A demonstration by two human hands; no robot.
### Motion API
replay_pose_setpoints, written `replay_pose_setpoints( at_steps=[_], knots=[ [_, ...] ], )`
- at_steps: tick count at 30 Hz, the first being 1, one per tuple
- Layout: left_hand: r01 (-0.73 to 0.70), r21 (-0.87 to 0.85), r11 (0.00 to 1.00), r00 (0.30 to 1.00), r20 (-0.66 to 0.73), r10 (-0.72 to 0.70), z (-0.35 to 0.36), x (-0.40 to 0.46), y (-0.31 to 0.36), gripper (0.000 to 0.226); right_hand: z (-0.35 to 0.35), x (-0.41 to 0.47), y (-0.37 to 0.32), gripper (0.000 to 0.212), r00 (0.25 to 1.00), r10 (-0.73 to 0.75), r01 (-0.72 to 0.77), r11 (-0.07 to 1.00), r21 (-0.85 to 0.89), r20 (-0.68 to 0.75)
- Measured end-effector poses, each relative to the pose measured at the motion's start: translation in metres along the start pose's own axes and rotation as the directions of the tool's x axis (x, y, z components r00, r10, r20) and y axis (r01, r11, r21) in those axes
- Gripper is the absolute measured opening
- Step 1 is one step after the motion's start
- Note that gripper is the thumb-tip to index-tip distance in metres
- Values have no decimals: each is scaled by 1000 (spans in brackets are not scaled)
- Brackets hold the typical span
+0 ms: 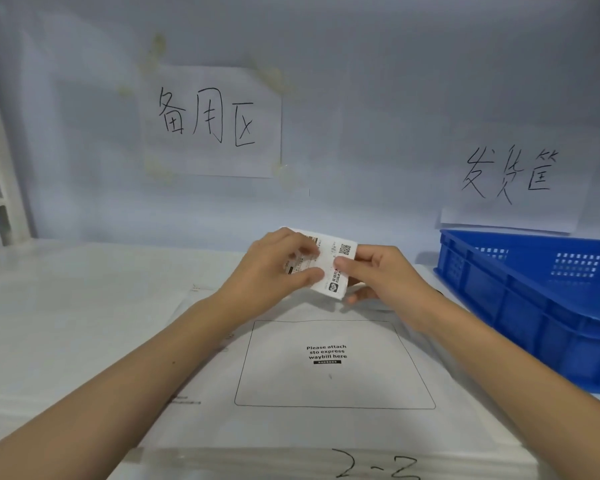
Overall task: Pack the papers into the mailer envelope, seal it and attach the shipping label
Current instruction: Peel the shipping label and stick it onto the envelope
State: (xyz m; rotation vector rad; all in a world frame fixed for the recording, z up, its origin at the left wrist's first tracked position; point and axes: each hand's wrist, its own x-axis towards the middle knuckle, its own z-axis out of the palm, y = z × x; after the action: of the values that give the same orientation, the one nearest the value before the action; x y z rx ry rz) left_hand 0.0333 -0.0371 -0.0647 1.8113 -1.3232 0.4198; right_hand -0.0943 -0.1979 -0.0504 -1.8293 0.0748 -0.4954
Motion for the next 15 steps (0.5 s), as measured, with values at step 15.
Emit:
replay_pose_setpoints(
  at_steps=[15],
  knots=[
    [188,-316,930,973,185,-134,-3,-6,19,39,3,-7,-2,32,997,10,-18,995,96,83]
  ],
)
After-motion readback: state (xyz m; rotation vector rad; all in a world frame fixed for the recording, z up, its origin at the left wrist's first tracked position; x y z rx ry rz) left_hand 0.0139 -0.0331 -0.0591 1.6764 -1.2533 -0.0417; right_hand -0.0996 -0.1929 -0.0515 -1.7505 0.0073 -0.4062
